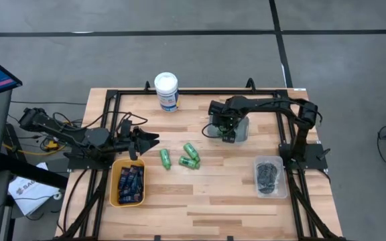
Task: Pick & Place Travel size toiletries
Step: Put the green shampoo into the gray bin
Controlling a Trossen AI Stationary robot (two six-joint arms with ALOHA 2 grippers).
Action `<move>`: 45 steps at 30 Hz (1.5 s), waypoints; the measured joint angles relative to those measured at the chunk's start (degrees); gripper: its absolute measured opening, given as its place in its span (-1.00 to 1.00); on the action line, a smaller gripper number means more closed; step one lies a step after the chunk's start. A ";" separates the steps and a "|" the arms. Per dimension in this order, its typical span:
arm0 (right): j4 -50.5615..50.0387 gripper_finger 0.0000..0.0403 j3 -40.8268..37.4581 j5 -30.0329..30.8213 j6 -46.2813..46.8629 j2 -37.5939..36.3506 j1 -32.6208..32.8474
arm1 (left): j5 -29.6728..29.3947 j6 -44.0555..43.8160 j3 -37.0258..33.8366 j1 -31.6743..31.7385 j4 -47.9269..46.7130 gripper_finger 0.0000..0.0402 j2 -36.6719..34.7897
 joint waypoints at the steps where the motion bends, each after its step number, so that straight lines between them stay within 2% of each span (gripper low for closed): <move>1: -1.09 0.21 1.14 0.00 0.44 0.00 0.02 | 0.00 0.00 0.00 0.00 0.00 0.20 0.00; 6: -6.84 0.21 9.64 0.16 5.33 0.00 1.14 | 0.15 -0.02 0.00 -0.01 -0.02 0.20 0.00; 13: -5.08 0.21 20.70 0.15 22.34 -0.04 7.32 | 2.64 -1.97 -0.02 -0.02 0.73 0.20 -0.99; 18: 2.38 0.21 21.44 1.34 32.13 0.23 12.32 | 6.78 -1.98 -0.02 -0.04 2.50 0.20 -3.26; 24: 6.87 0.22 21.62 2.19 38.46 3.80 15.31 | 9.00 -1.32 -0.02 -0.07 2.62 0.20 -7.40; 26: 5.43 0.22 21.13 2.19 39.88 4.97 16.04 | 9.31 -1.08 -0.02 -0.07 2.85 0.20 -8.49; 28: 9.47 0.22 22.24 2.21 41.19 7.38 16.74 | 9.35 -0.35 -0.02 -0.07 2.78 0.20 -9.81; 30: 6.33 0.22 22.76 2.16 41.48 9.23 17.40 | 9.32 0.18 -0.02 -0.07 2.68 0.20 -10.24; 32: 8.13 0.22 25.23 2.04 41.63 12.19 18.09 | 9.35 0.40 -0.02 -0.07 2.37 0.20 -11.42; 45: -4.47 0.22 42.46 3.25 41.23 27.88 20.13 | 11.58 0.68 0.00 -0.07 2.53 0.20 -12.41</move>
